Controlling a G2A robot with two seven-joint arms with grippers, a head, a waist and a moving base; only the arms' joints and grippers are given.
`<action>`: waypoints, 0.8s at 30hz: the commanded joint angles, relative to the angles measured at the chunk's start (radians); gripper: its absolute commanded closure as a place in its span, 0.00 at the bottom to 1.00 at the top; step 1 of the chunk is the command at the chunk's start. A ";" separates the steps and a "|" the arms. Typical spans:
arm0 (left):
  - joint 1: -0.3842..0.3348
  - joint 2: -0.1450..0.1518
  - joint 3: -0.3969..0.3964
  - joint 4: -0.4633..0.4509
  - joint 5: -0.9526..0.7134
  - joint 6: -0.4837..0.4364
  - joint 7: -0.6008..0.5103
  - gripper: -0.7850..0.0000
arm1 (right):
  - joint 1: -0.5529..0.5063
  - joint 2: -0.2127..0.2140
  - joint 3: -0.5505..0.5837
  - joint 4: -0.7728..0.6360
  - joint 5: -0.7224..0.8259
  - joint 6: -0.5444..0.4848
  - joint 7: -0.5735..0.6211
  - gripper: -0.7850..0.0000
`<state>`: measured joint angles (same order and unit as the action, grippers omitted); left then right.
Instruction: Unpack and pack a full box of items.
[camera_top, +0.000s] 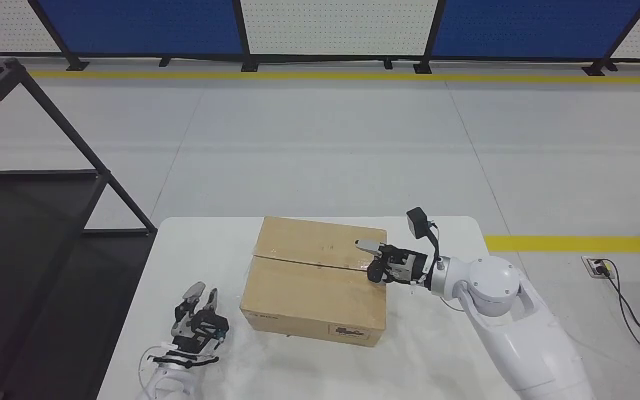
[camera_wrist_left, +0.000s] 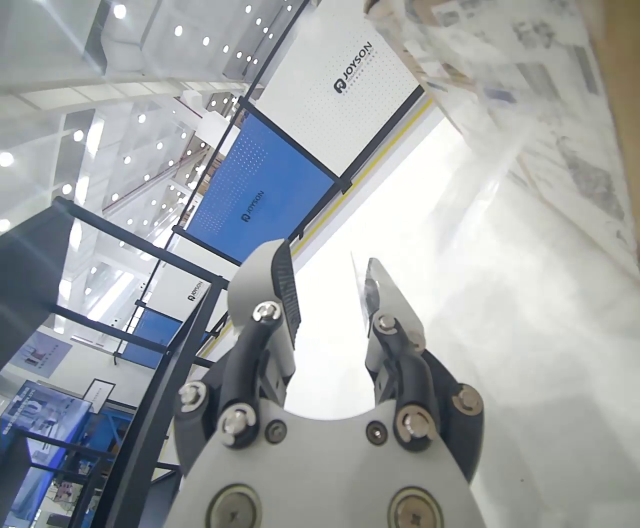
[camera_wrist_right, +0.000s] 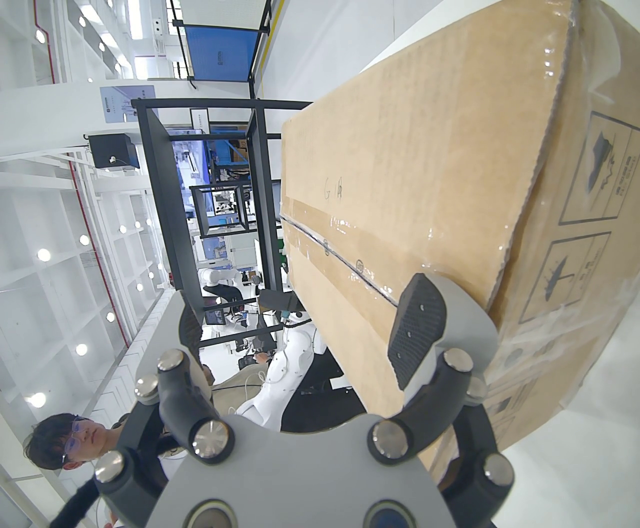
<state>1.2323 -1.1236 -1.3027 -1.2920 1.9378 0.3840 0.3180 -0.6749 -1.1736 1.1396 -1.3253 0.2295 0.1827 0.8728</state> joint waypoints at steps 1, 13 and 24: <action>0.001 -0.002 -0.008 -0.007 -0.008 0.004 -0.003 0.56 | 0.000 0.000 0.000 0.000 0.000 0.000 0.000 0.00; 0.003 -0.011 -0.046 -0.039 -0.021 0.023 -0.002 0.52 | -0.026 0.003 -0.005 -0.029 -0.017 -0.004 -0.002 0.00; -0.013 -0.019 -0.067 -0.071 -0.013 0.021 -0.017 0.48 | -0.028 0.005 -0.009 -0.027 -0.023 -0.004 0.004 0.00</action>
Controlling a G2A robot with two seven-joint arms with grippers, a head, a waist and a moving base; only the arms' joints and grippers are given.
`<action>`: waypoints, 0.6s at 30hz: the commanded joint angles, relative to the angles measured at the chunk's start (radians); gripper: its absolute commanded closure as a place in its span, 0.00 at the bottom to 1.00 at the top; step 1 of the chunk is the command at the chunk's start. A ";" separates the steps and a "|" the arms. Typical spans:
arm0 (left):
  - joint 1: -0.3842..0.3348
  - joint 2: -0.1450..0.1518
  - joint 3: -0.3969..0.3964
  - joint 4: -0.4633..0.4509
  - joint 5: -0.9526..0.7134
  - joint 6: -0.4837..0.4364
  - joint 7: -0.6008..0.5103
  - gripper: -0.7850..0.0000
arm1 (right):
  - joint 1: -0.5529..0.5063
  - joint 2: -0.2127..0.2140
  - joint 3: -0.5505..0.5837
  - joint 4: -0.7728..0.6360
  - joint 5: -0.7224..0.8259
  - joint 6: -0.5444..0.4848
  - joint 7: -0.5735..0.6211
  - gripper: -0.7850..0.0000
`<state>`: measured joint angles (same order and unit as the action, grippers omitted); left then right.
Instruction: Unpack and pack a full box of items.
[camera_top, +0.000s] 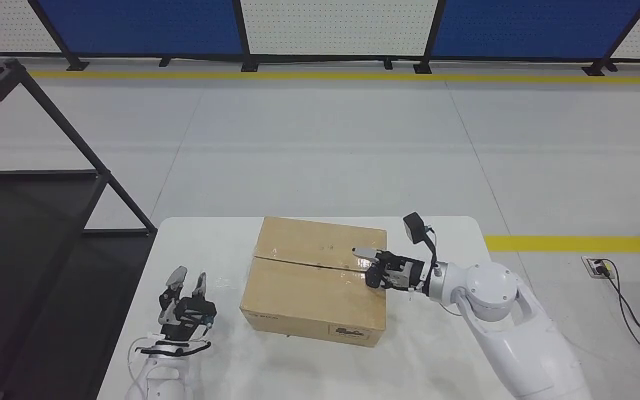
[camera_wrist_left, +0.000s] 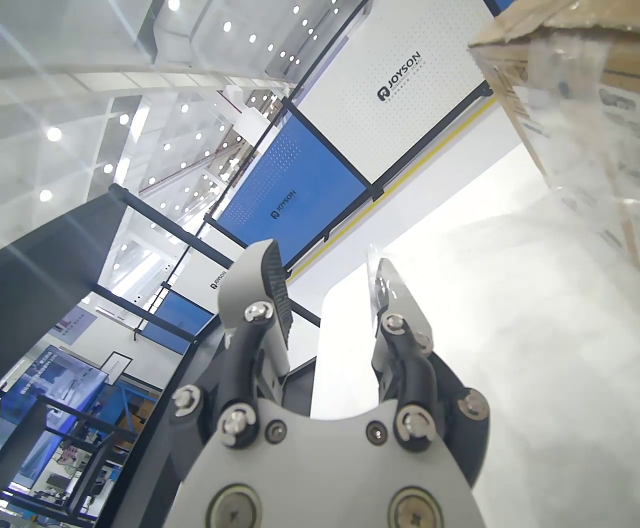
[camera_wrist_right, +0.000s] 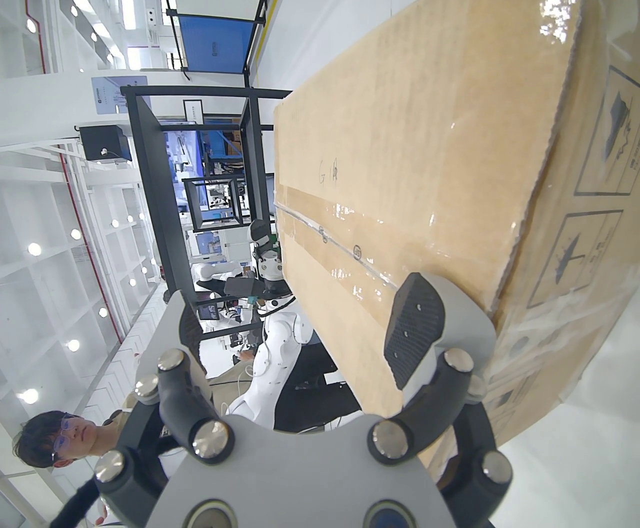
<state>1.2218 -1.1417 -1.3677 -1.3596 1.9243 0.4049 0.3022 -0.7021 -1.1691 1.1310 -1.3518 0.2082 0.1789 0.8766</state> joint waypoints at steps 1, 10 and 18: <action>-0.004 -0.002 -0.003 -0.007 0.002 0.001 -0.003 0.48 | -0.002 0.000 0.000 0.000 -0.002 0.000 0.001 0.00; 0.002 -0.008 -0.022 -0.048 0.010 0.012 -0.005 0.50 | 0.005 -0.002 -0.012 0.008 -0.007 0.013 -0.009 0.00; 0.022 -0.012 -0.047 -0.109 0.020 0.022 -0.009 0.50 | 0.024 -0.006 -0.026 0.027 -0.004 0.017 -0.006 0.00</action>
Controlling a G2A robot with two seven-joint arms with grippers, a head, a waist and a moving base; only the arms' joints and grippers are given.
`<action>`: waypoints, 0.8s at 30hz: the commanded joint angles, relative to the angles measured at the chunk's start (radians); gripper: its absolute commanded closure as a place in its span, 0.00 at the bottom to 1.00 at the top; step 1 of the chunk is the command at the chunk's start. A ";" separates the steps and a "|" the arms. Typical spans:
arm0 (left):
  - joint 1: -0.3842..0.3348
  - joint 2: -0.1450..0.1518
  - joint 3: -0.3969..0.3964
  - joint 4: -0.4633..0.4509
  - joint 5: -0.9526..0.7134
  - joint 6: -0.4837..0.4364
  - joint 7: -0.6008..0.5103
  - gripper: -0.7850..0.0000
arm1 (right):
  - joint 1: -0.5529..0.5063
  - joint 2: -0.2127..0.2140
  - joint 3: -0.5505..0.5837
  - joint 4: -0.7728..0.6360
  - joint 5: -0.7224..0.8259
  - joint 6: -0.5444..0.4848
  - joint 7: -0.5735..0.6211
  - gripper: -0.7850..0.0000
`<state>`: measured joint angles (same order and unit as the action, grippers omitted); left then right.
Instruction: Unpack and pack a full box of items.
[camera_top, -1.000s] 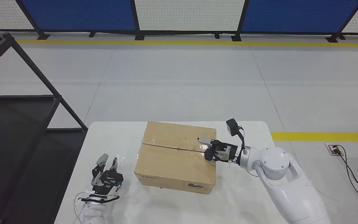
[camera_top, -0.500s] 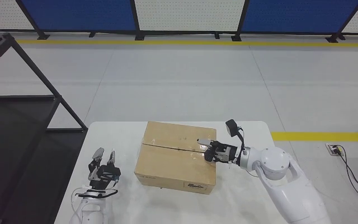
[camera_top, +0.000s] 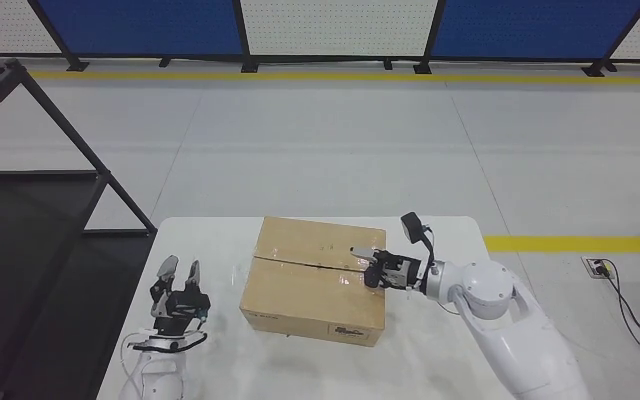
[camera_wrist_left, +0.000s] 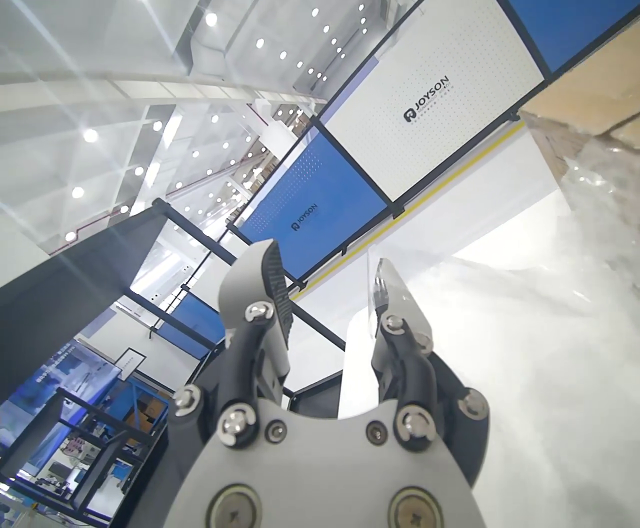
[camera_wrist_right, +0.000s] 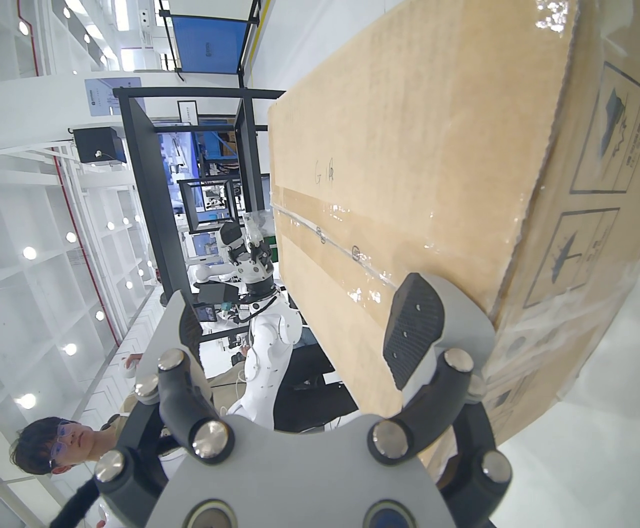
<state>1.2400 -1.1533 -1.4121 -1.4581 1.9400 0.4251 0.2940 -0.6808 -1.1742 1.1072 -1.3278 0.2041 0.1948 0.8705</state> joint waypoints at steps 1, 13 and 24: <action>0.008 -0.001 -0.004 -0.020 0.007 0.003 -0.001 0.50 | 0.005 -0.001 -0.004 0.006 0.001 0.000 -0.001 0.00; 0.040 -0.008 -0.035 -0.090 0.016 0.010 0.008 0.50 | 0.014 -0.005 -0.004 0.016 0.022 -0.013 -0.009 0.00; 0.026 -0.016 -0.053 -0.124 0.031 0.011 -0.011 0.50 | 0.041 -0.011 -0.023 0.044 0.021 -0.014 -0.003 0.00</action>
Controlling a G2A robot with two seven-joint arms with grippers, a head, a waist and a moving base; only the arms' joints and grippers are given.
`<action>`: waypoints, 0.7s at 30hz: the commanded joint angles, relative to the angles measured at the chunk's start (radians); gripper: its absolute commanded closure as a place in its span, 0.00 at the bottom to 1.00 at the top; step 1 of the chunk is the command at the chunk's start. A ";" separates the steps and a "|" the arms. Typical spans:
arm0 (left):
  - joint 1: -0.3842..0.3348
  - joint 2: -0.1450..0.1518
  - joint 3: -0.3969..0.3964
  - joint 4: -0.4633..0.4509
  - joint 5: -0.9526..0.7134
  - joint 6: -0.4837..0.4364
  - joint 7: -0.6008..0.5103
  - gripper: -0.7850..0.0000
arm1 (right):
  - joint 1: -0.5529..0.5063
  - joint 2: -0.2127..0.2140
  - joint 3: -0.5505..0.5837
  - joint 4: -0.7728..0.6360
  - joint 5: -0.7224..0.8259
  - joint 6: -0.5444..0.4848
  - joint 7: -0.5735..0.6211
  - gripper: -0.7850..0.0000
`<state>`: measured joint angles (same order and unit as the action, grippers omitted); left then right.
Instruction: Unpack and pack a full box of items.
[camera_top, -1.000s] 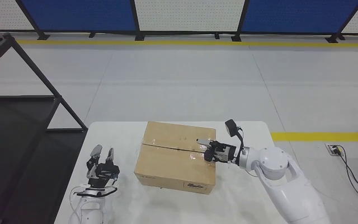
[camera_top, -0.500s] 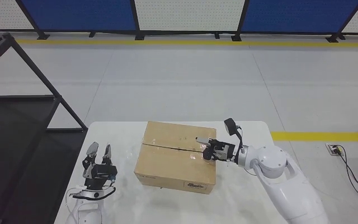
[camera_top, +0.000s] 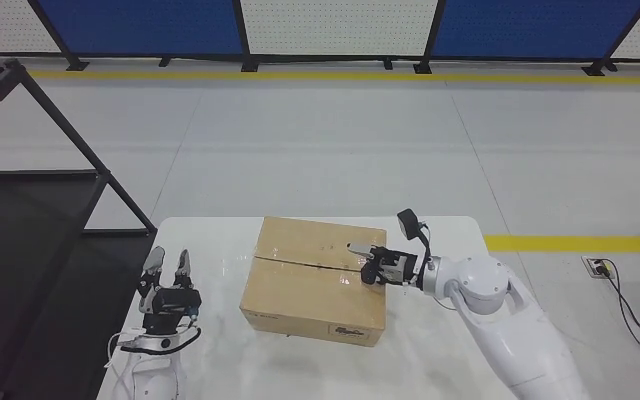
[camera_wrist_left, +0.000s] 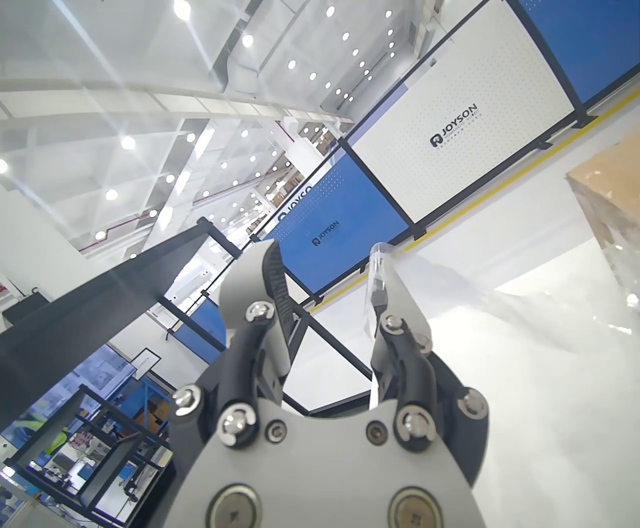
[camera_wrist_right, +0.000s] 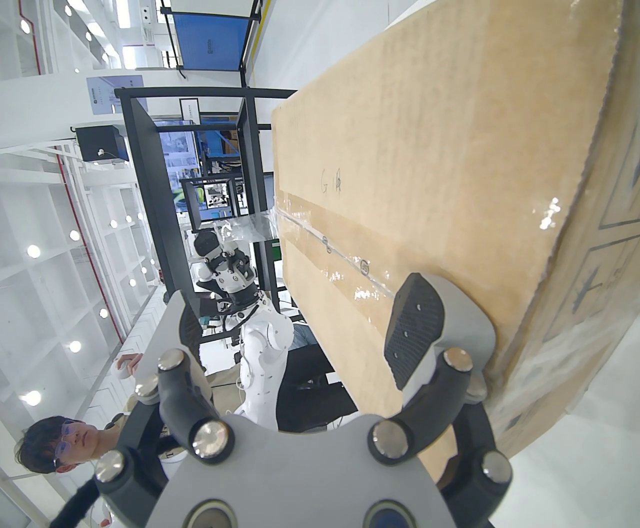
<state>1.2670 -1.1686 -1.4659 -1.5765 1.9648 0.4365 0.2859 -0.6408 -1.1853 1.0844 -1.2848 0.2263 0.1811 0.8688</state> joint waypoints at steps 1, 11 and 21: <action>-0.003 -0.002 0.002 -0.012 0.010 -0.001 -0.004 0.50 | 0.000 0.000 0.000 0.002 -0.001 0.000 0.000 0.00; -0.011 -0.011 0.011 -0.083 0.055 -0.001 -0.020 0.47 | -0.003 0.001 0.003 0.007 0.001 -0.001 0.006 0.00; -0.066 -0.022 0.037 -0.109 0.105 -0.037 -0.067 0.48 | 0.003 -0.002 -0.001 0.022 0.006 -0.007 0.008 0.00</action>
<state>1.2113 -1.1890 -1.4344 -1.6869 2.0631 0.4065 0.2237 -0.6384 -1.1871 1.0832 -1.2639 0.2325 0.1733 0.8757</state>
